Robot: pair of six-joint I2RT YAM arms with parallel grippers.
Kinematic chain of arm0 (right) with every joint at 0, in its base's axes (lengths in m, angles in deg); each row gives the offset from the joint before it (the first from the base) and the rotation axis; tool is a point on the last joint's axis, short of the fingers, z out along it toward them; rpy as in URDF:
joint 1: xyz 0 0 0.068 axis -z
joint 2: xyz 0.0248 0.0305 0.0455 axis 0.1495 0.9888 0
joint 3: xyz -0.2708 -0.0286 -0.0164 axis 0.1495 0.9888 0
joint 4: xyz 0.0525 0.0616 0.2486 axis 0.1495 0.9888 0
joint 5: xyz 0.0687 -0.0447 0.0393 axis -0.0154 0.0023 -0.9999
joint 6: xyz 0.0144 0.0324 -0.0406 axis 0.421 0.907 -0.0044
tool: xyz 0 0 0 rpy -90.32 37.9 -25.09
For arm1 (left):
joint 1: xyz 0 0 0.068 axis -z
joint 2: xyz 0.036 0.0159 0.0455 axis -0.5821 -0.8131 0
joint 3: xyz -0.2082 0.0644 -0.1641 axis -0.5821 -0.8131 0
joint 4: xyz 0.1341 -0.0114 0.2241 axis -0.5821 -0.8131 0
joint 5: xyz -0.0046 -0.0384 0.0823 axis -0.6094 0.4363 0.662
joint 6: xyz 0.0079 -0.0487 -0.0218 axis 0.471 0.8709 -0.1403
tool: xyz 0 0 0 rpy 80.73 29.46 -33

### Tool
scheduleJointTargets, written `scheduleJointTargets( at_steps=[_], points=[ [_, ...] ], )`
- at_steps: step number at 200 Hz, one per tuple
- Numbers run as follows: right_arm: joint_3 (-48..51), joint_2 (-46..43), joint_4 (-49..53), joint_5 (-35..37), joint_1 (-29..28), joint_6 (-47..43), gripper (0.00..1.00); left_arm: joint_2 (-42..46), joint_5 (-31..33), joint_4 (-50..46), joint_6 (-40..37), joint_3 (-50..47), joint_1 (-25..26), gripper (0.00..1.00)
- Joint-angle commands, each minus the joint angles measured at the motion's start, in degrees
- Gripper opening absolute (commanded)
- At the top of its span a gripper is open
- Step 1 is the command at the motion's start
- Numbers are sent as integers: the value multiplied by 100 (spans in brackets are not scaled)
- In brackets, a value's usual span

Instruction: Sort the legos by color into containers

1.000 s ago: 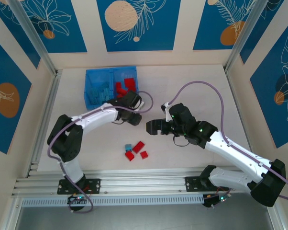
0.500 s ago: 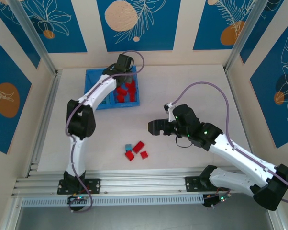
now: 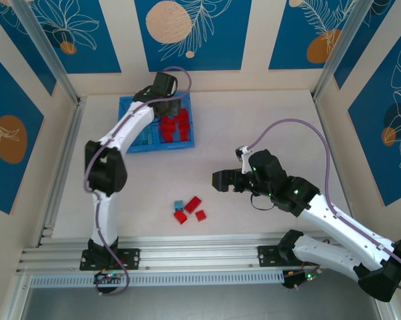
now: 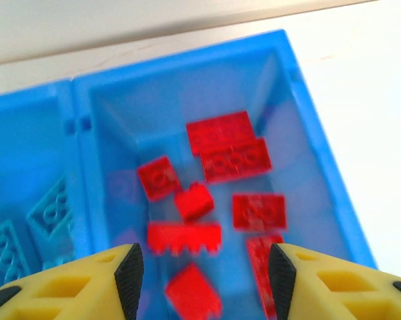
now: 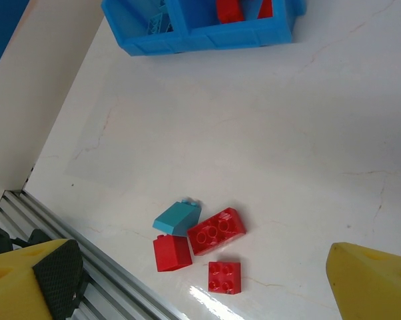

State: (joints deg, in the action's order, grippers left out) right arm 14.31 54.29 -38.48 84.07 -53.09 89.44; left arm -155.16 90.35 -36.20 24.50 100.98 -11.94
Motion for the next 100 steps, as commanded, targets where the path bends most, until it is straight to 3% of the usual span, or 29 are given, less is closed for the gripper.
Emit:
scheduleJointTargets(
  at_steps=[1,27,62,100],
  points=[
    [124,131,-166,101,32,109,96,1552,-659,712,416,-1126,173,54],
    [159,380,-412,5,38,107,96,2938,-867,887,607,-2606,526,54],
    [43,763,-638,-33,72,-31,96,4244,-604,469,976,-4148,1261,54],
    [-122,1116,-726,-134,146,-189,96,5002,-765,171,2204,-5640,1997,55]
  ],
)
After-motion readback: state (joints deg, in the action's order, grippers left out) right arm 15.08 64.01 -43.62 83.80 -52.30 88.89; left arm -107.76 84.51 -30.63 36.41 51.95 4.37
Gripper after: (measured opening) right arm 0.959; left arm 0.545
